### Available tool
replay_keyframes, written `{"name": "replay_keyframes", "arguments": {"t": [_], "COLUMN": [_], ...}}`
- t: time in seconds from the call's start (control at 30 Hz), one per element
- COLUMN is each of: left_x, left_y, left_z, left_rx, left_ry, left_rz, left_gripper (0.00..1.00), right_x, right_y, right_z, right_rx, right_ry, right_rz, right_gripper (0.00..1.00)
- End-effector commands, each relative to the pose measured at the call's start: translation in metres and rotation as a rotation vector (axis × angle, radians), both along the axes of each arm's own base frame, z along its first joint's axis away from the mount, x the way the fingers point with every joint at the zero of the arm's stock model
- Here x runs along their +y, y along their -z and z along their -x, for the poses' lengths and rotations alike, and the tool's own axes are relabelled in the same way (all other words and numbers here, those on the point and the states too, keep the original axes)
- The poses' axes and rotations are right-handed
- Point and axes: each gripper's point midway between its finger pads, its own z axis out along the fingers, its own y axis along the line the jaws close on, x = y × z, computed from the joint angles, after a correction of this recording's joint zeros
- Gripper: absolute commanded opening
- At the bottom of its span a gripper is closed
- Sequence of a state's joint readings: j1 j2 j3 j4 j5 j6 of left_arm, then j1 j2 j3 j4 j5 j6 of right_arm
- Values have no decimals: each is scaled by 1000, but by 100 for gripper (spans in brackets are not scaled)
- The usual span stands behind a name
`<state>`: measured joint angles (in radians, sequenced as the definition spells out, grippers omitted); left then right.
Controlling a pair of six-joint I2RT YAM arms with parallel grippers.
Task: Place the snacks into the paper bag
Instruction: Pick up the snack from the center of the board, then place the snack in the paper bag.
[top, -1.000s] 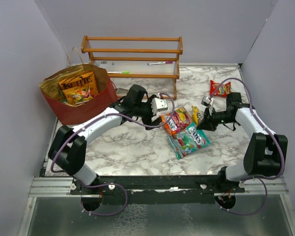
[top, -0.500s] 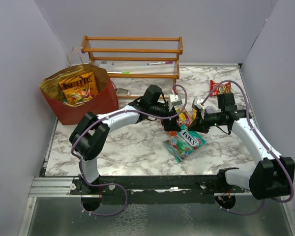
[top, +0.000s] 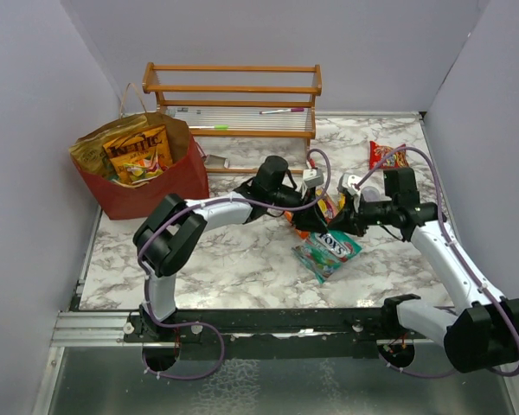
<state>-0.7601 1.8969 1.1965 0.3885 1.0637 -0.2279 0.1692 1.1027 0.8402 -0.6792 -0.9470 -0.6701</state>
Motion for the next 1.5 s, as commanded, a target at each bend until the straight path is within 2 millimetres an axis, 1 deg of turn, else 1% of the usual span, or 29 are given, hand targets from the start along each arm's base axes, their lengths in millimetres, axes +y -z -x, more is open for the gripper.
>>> {"name": "replay_keyframes", "arguments": {"t": [0.0, 0.17, 0.23, 0.27, 0.33, 0.4, 0.43, 0.47, 0.53, 0.63, 0.7, 0.73, 0.8, 0.83, 0.93, 0.97, 1.0, 1.03, 1.1, 1.13, 1.17, 1.23, 1.33, 1.47], "left_x": [-4, 1, 4, 6, 10, 14, 17, 19, 27, 43, 55, 61, 73, 81, 103, 110, 118, 126, 141, 148, 154, 165, 182, 211], "left_y": [-1, 1, 1, -1, -5, -11, -15, -20, -30, -46, -63, -71, -81, -86, -103, -110, -123, -126, -146, -151, -165, -181, -202, -229], "left_z": [16, 18, 21, 21, 21, 20, 19, 19, 15, 6, 1, -2, -8, -11, -24, -29, -33, -38, -44, -48, -52, -57, -63, -73], "left_rx": [31, -8, -27, -44, -88, -139, -164, -191, -242, -322, -380, -413, -465, -493, -578, -611, -652, -678, -737, -747, -776, -817, -859, -890], "left_ry": [88, 109, 121, 126, 131, 133, 130, 129, 121, 96, 74, 61, 26, 5, -91, -131, -174, -214, -296, -332, -372, -446, -546, -690], "left_rz": [36, 23, 7, 2, -8, -14, -15, -15, -19, -37, -47, -51, -81, -90, -114, -118, -115, -127, -133, -153, -157, -177, -207, -251], "left_gripper": [33, 12, 1, 0, 0, 0, 0, 0, 0, 0, 0, 0, 0, 0, 0, 0, 0, 0, 0, 0, 0, 0, 0, 0], "right_x": [0, -7, -11, -13, -18, -22, -26, -30, -39, -51, -57, -58, -61, -62, -65, -65, -65, -64, -60, -58, -56, -53, -51, -55], "right_y": [-9, -11, -15, -16, -21, -27, -29, -31, -33, -33, -32, -31, -31, -30, -29, -29, -29, -30, -27, -24, -20, -13, -8, 1], "right_z": [-2, -3, -4, -5, -8, -10, -13, -16, -26, -39, -45, -47, -52, -55, -60, -62, -63, -64, -64, -64, -63, -63, -60, -55], "right_rx": [-57, -81, -102, -108, -129, -155, -167, -180, -205, -235, -242, -244, -252, -255, -265, -264, -261, -252, -223, -201, -181, -155, -165, -187], "right_ry": [23, 75, 104, 121, 155, 190, 213, 245, 315, 396, 427, 434, 449, 458, 480, 481, 486, 489, 475, 462, 453, 437, 416, 421], "right_rz": [-9, 21, 35, 41, 55, 70, 79, 90, 117, 159, 179, 188, 201, 206, 216, 216, 213, 207, 199, 198, 199, 198, 193, 200], "right_gripper": [1, 1, 1, 2, 9, 25, 35, 43, 52, 55, 57, 60, 69, 71, 72, 73, 73, 73, 74, 74, 75, 76, 76, 78]}}
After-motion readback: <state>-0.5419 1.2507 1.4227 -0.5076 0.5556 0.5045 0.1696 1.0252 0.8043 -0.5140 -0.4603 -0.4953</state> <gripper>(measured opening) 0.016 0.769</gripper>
